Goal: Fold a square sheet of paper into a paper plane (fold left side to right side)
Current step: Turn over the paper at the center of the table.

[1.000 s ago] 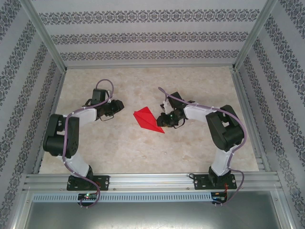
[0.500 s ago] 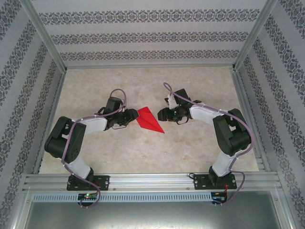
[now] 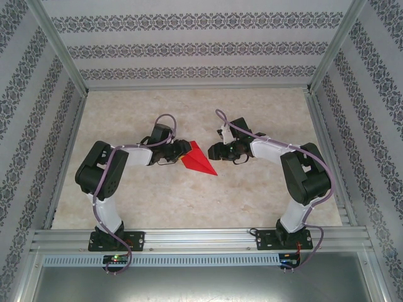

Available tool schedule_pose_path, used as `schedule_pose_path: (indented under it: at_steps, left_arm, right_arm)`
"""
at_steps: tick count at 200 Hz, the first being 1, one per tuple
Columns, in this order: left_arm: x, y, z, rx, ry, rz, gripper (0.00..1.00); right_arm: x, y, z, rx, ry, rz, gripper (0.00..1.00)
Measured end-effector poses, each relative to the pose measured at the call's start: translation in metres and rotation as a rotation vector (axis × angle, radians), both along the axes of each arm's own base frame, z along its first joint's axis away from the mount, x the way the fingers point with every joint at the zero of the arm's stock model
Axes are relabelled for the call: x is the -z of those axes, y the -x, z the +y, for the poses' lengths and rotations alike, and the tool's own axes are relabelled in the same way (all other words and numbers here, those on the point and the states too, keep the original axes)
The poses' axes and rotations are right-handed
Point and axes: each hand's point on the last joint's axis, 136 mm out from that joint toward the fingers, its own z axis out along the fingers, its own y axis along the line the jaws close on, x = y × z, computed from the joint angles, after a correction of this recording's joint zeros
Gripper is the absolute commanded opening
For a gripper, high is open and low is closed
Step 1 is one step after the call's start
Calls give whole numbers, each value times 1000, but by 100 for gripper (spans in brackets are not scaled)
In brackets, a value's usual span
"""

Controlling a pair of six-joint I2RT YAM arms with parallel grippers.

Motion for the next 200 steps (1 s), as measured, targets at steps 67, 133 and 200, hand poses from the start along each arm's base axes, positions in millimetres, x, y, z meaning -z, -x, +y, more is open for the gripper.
schedule_pose_path:
  at_steps: [67,133,200]
  left_arm:
    - [-9,-18,-16,9,57,-29,22]
    - [-59,-25,-22,28,87,-142,11]
    - [-131,-23,-21,55,114,-294,11]
  right_arm:
    - [0,3,-21,73,-82,24,73]
    - [-31,-6,-50,189,-320,21,98]
    - [-64,-2,-34,111,-484,-5,98]
